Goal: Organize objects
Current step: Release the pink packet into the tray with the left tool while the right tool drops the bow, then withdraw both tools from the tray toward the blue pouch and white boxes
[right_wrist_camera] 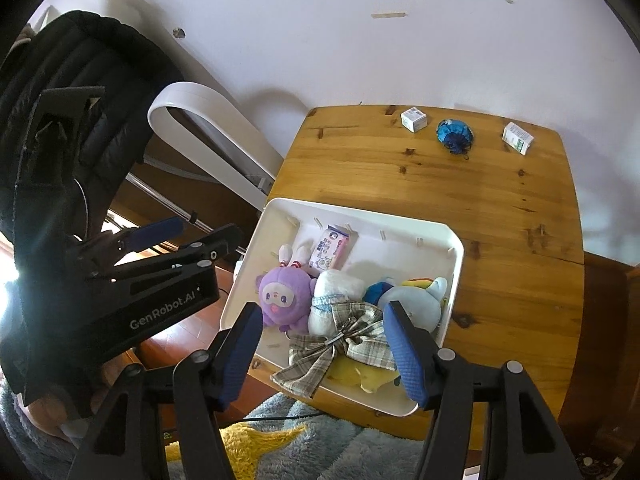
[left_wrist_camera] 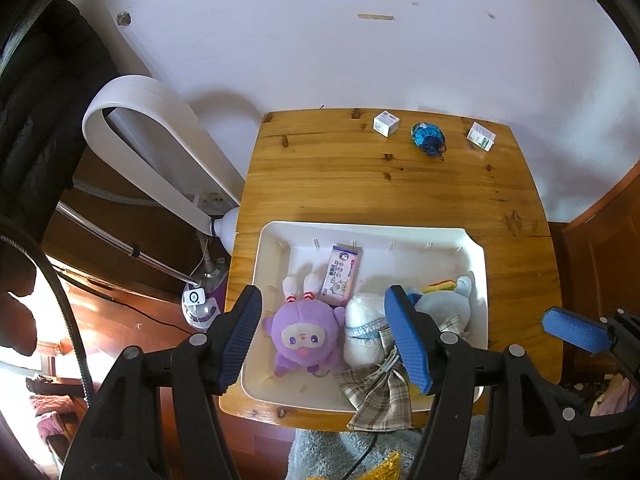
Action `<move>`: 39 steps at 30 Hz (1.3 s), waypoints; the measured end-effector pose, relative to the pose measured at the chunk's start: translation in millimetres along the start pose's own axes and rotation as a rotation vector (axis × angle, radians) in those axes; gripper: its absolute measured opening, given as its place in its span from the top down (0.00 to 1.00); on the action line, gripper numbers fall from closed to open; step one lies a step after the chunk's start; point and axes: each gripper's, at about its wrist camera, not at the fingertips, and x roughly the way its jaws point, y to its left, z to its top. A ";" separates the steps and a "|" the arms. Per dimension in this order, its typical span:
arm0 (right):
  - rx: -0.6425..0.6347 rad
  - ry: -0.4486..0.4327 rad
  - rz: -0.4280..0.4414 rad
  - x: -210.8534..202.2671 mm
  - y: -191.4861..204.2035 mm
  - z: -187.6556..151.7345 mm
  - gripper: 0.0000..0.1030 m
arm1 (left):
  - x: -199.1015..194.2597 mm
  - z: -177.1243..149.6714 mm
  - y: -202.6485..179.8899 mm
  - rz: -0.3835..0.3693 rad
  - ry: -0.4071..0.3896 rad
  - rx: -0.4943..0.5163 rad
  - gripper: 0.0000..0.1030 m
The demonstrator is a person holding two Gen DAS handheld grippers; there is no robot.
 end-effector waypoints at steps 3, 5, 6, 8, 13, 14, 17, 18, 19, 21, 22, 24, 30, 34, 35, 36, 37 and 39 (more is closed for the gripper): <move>0.000 -0.004 -0.002 -2.3 -0.6 -1.1 0.38 | -2.9 -0.4 -0.9 -0.004 -0.008 -0.002 0.34; 0.000 -0.006 -0.003 -3.7 -0.9 -1.6 0.38 | -5.1 -0.7 -1.9 -0.003 -0.014 -0.001 0.34; -0.001 -0.008 -0.003 -4.7 -1.0 -2.1 0.38 | -6.3 -0.9 -2.2 -0.003 -0.017 -0.001 0.34; -0.004 -0.013 -0.006 -7.0 -1.1 -3.0 0.38 | -8.8 -1.3 -2.8 -0.005 -0.023 -0.003 0.34; -0.004 -0.025 -0.008 -12.4 -3.0 -5.1 0.38 | -13.0 -1.9 -4.2 -0.002 -0.034 -0.006 0.34; -0.002 -0.028 -0.009 -13.7 -3.9 -5.9 0.38 | -13.9 -2.2 -4.6 -0.002 -0.037 -0.008 0.34; 0.002 -0.039 -0.008 -18.0 -6.9 -9.1 0.38 | -18.2 -2.6 -7.0 0.000 -0.050 -0.012 0.34; 0.001 -0.045 -0.007 -19.5 -7.8 -10.3 0.38 | -20.4 -2.4 -8.0 0.001 -0.057 -0.012 0.34; 0.001 -0.048 -0.004 -20.7 -8.7 -11.1 0.38 | -23.1 -2.1 -9.0 0.001 -0.066 -0.012 0.34; 0.000 -0.052 0.000 -22.0 -9.8 -12.6 0.38 | -30.2 -1.4 -10.9 0.007 -0.089 -0.013 0.34; 0.001 -0.054 0.002 -22.7 -10.7 -12.9 0.38 | -33.5 -1.5 -11.2 0.009 -0.101 -0.014 0.34; 0.003 -0.059 0.004 -24.8 -11.4 -13.2 0.38 | -39.9 -0.5 -12.4 0.018 -0.124 -0.015 0.34; 0.015 -0.100 0.007 -35.2 -18.1 -13.1 0.38 | -55.8 7.6 -14.1 0.039 -0.178 -0.017 0.34; 0.030 -0.136 0.002 -44.3 -24.9 -10.9 0.38 | -67.0 16.7 -16.4 0.041 -0.217 -0.015 0.34; 0.032 -0.141 -0.001 -45.7 -26.4 -10.4 0.38 | -69.9 19.2 -17.0 0.038 -0.226 -0.013 0.34; 0.034 -0.147 -0.004 -47.4 -27.8 -9.8 0.38 | -72.0 20.9 -17.6 0.036 -0.232 -0.013 0.34; 0.037 -0.158 -0.007 -49.9 -29.9 -8.0 0.38 | -75.0 23.0 -18.6 0.038 -0.243 -0.011 0.34; 0.041 -0.169 -0.012 -52.8 -33.7 -5.3 0.38 | -79.5 27.5 -20.6 0.047 -0.260 -0.006 0.34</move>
